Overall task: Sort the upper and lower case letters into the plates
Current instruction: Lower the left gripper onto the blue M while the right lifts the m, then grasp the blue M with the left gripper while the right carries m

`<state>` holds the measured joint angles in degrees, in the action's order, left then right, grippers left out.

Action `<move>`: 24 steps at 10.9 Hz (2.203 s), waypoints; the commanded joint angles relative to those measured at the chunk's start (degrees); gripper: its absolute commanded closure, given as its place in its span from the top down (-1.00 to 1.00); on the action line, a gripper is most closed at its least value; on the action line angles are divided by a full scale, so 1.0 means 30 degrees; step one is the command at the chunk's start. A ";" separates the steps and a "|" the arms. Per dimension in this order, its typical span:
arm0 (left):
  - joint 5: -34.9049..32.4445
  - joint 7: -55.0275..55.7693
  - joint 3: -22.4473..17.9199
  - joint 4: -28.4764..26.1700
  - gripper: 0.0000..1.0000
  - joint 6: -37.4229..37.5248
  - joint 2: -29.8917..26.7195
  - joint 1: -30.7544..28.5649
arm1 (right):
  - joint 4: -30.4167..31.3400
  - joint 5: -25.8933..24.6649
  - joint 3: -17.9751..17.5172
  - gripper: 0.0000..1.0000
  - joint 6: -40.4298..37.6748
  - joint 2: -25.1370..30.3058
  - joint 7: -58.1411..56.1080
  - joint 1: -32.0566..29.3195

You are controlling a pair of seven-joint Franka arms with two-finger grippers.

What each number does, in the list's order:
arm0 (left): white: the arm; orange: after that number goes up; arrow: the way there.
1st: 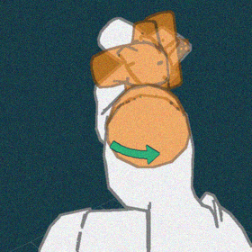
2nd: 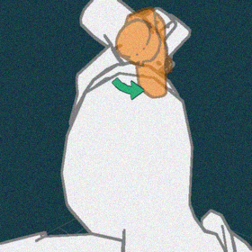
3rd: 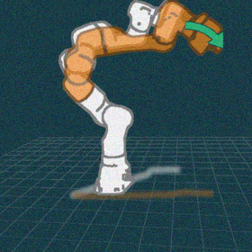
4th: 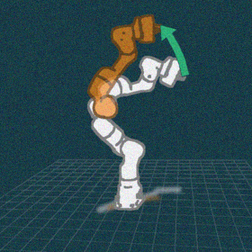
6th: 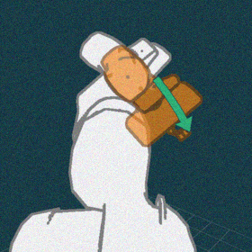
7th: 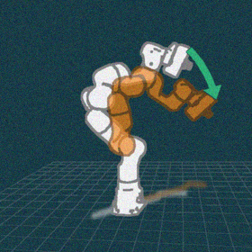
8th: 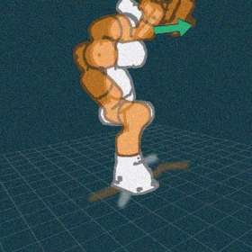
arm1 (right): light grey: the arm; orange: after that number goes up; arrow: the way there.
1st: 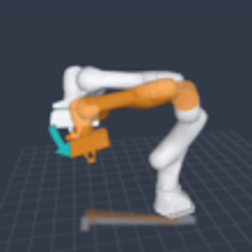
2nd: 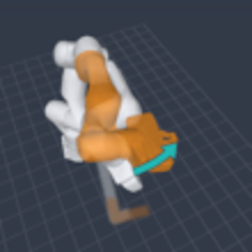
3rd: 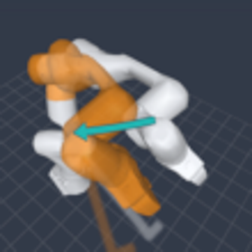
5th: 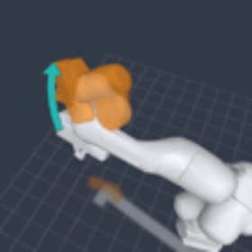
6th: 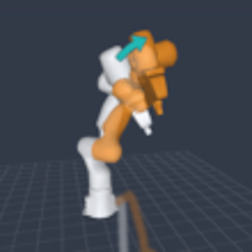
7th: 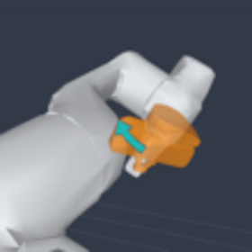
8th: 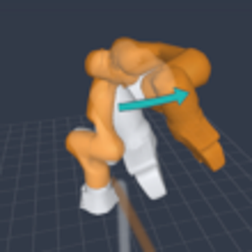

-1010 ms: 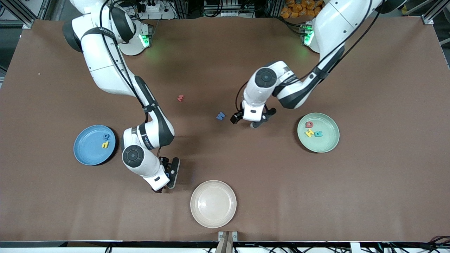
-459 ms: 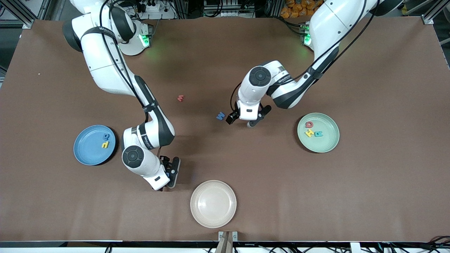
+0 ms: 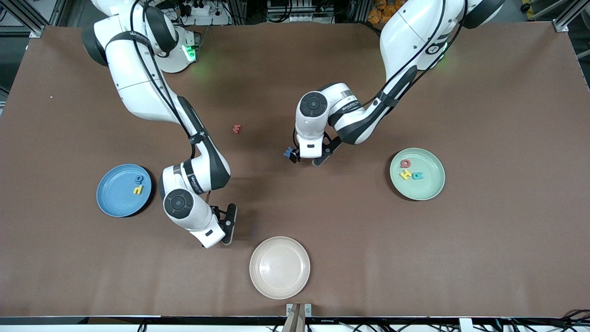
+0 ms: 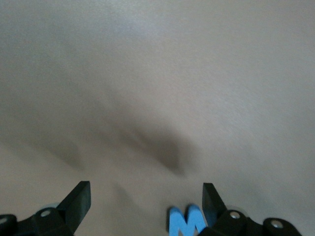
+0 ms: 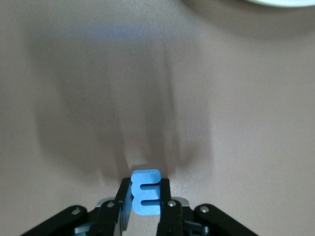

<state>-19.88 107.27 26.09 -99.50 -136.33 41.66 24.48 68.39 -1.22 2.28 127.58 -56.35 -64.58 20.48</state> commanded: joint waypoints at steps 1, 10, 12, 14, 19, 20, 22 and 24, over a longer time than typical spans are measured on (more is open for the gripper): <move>0.0763 0.2052 -0.0464 0.1956 1.00 0.0503 0.0846 0.0423 | 0.0202 -0.0732 0.0000 -1.00 -0.1476 0.1345 0.0431 -0.0089; 0.1322 0.3586 -0.1489 0.4042 1.00 0.1265 0.2226 0.2473 | 0.9009 -0.1203 0.1963 -1.00 -0.3267 1.0130 0.3012 -0.2633; 0.1323 0.3734 -0.1489 0.4483 1.00 0.1265 0.2461 0.2562 | 1.0859 -0.0911 0.1934 -1.00 -0.3123 1.1161 0.3012 -0.4680; 0.1323 0.3734 -0.1489 0.4514 1.00 0.1295 0.2520 0.2913 | 1.1507 -0.0852 0.1934 -1.00 -0.3121 1.1194 0.3563 -0.6178; 0.1264 0.3675 -0.1489 0.4455 1.00 0.1295 0.2696 0.3060 | 1.3416 -0.0706 0.1934 -0.49 -0.1217 1.0901 0.7226 -0.6946; 0.1264 0.3646 -0.1489 0.4484 1.00 0.1266 0.2899 0.3060 | 1.3416 -0.0676 0.1934 0.99 -0.1188 1.0872 0.7666 -0.6916; 0.1235 0.3646 -0.1489 0.4514 1.00 0.1265 0.3135 0.3177 | 1.3241 -0.0617 0.1934 1.00 -0.1158 1.0901 0.7524 -0.7004; 0.1293 0.3704 -0.1489 0.4514 1.00 0.1265 0.3106 0.3235 | 1.2657 -0.0675 0.1934 1.00 -0.1217 1.0930 0.7495 -0.6946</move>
<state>-17.06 117.49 22.21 -87.54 -133.59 50.21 33.00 107.09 -3.51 8.94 124.18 -24.64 -42.61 0.50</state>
